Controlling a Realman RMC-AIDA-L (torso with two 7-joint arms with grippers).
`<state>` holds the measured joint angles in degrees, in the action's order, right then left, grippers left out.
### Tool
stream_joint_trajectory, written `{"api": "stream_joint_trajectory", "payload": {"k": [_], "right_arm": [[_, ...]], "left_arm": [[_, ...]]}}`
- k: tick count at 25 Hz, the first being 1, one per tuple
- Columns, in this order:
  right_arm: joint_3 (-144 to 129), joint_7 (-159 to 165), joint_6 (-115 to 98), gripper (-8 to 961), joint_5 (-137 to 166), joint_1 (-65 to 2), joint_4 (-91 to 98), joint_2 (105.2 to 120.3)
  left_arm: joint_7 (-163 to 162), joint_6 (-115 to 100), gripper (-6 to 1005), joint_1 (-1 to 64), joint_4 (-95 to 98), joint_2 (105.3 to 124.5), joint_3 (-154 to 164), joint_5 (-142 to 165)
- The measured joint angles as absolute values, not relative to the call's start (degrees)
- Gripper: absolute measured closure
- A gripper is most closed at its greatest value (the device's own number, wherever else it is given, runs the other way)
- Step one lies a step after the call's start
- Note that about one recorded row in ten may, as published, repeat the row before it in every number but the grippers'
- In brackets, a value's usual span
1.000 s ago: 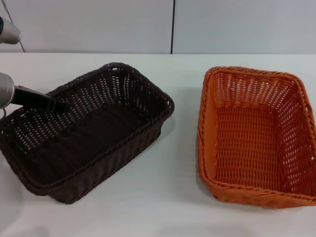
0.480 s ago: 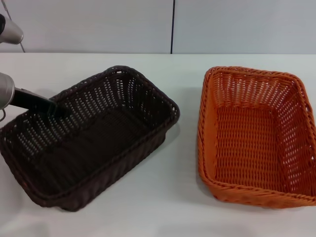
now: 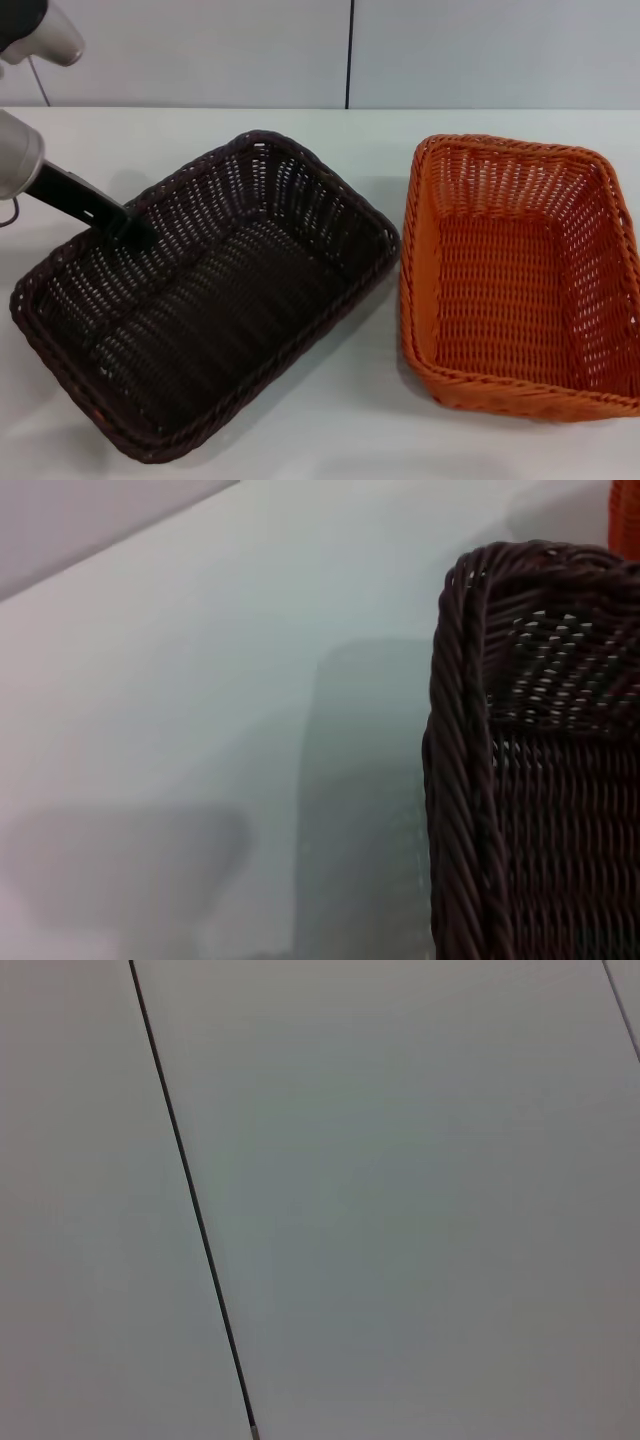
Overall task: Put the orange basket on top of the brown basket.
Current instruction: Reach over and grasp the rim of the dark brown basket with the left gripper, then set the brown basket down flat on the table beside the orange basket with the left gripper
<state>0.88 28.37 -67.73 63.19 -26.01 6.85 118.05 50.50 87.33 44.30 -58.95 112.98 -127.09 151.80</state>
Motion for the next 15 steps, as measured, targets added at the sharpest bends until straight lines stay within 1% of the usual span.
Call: {"api": "stream_joint_trajectory", "payload": {"k": [2,6,7,8,12,15], "right_arm": [[0.88,28.31,-67.73,392,63.19,-26.01,6.94,118.03],[0.88,28.24,-67.74,392,63.19,-25.96,7.04,117.97],[0.88,28.23,-67.75,392,63.19,-25.82,7.05,117.92],[0.88,28.23,-67.75,392,63.19,-25.82,7.05,117.92],[0.9,28.2,-67.76,392,63.19,-25.53,7.05,117.85],[0.94,28.14,-67.76,392,63.19,-25.44,7.04,117.84]], "left_arm": [[50.51,87.41,768,44.45,-59.61,113.21,-126.86,151.83],[50.56,87.05,791,44.46,-62.59,114.0,-126.84,151.85],[50.8,87.17,797,44.11,-65.98,114.76,-126.82,151.66],[50.8,87.17,799,44.11,-65.98,114.76,-126.82,151.66],[51.11,88.36,806,43.78,-72.1,115.79,-126.96,151.23],[51.09,88.77,812,43.78,-74.17,116.01,-127.14,151.23]]}}
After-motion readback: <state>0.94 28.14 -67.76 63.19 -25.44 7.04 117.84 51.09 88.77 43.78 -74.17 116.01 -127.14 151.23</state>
